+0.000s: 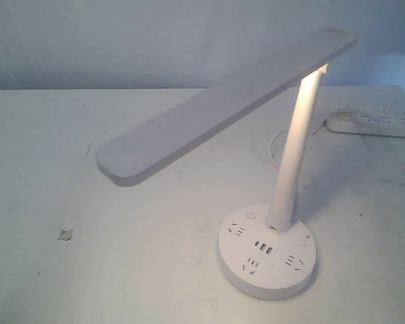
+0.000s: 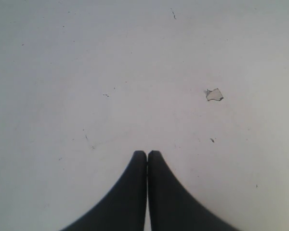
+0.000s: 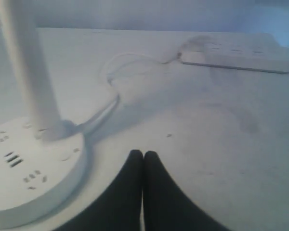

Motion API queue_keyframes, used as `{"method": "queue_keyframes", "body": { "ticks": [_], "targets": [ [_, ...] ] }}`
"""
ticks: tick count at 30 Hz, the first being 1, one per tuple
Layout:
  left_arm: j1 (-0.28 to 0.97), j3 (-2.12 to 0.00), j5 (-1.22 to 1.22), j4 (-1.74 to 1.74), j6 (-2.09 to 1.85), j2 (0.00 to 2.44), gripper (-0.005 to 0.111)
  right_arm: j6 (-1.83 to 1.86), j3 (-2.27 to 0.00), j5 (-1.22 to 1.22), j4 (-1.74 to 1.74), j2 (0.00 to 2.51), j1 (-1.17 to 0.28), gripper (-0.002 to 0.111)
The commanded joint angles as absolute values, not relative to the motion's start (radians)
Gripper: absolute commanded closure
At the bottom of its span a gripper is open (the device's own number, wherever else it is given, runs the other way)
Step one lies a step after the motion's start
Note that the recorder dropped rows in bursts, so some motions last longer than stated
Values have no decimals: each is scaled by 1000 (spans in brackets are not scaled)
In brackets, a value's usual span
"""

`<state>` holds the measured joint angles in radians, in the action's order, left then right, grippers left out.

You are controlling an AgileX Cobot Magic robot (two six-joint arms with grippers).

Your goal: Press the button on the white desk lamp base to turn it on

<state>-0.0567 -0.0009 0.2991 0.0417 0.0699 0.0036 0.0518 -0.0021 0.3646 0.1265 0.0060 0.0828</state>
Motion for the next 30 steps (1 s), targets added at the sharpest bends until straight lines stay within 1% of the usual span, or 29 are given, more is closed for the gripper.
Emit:
{"method": "queue_keyframes", "body": {
  "ticks": [1, 3, 5, 11, 30],
  "targets": [
    [-57, 0, 307, 38, 71, 0, 107, 48, 0, 357, 111, 0, 281, 108],
    [-57, 0, 307, 38, 71, 0, 107, 48, 0, 362, 111, 0, 361, 108],
    [-57, 0, 307, 38, 71, 0, 107, 48, 0, 366, 111, 0, 368, 108],
    [-57, 0, 307, 38, 71, 0, 107, 48, 0, 368, 111, 0, 263, 108],
    [-57, 0, 307, 38, 71, 0, 107, 48, 0, 368, 114, 0, 260, 108]
  ]
}}
